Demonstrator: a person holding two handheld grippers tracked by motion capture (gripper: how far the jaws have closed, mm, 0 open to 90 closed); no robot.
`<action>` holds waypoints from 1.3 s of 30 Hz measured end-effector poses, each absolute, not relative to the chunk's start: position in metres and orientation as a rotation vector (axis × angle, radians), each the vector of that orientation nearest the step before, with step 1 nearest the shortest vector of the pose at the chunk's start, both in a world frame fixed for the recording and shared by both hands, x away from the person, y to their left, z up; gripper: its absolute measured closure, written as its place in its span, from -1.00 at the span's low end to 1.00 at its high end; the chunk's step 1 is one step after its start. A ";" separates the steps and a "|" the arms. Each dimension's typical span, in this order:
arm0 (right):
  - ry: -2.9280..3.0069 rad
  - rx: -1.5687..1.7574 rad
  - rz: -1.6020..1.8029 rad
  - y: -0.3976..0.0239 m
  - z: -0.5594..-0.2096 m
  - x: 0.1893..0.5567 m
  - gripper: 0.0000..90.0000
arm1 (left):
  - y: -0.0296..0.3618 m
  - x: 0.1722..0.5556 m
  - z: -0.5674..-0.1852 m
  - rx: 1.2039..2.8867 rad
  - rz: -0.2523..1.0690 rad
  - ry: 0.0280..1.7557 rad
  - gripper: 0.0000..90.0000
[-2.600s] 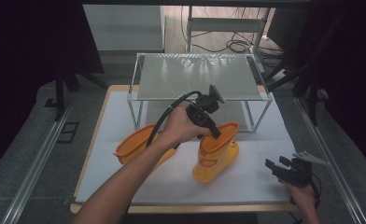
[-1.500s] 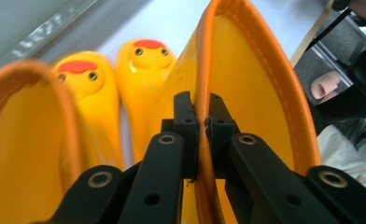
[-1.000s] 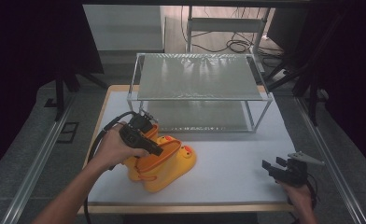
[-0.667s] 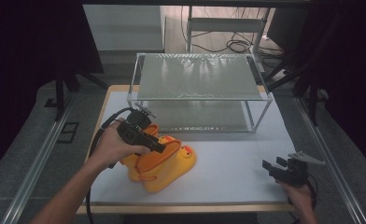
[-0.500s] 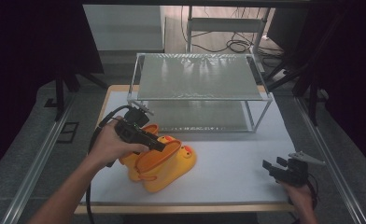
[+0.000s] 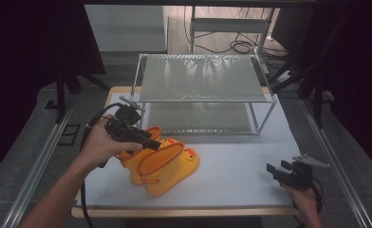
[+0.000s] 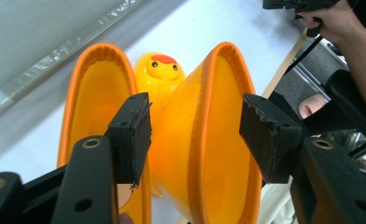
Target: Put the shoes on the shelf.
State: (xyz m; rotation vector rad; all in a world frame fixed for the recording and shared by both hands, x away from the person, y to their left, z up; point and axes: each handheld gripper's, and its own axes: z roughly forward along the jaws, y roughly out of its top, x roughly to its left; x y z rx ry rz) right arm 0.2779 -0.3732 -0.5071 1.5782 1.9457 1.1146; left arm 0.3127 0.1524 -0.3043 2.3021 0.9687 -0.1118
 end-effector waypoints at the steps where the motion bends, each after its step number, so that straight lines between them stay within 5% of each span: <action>1: 1.947 1.574 1.114 -0.373 -0.507 0.278 -0.34 | 0.154 0.313 -0.304 2.302 -0.115 0.967 -0.05; 26: 1.952 1.576 1.103 -0.373 -0.510 0.278 -0.34 | 0.136 0.325 -0.345 2.443 -0.151 1.018 -0.09; 30: 1.954 1.578 1.097 -0.374 -0.510 0.278 -0.34 | 0.135 0.325 -0.346 2.440 -0.134 1.035 0.14; 36: 1.956 1.579 1.095 -0.372 -0.511 0.278 -0.34 | 0.136 0.325 -0.345 2.423 -0.121 1.063 0.73; 39: 1.956 1.583 1.093 -0.372 -0.511 0.278 -0.34 | 0.136 0.326 -0.345 2.414 -0.117 1.066 0.81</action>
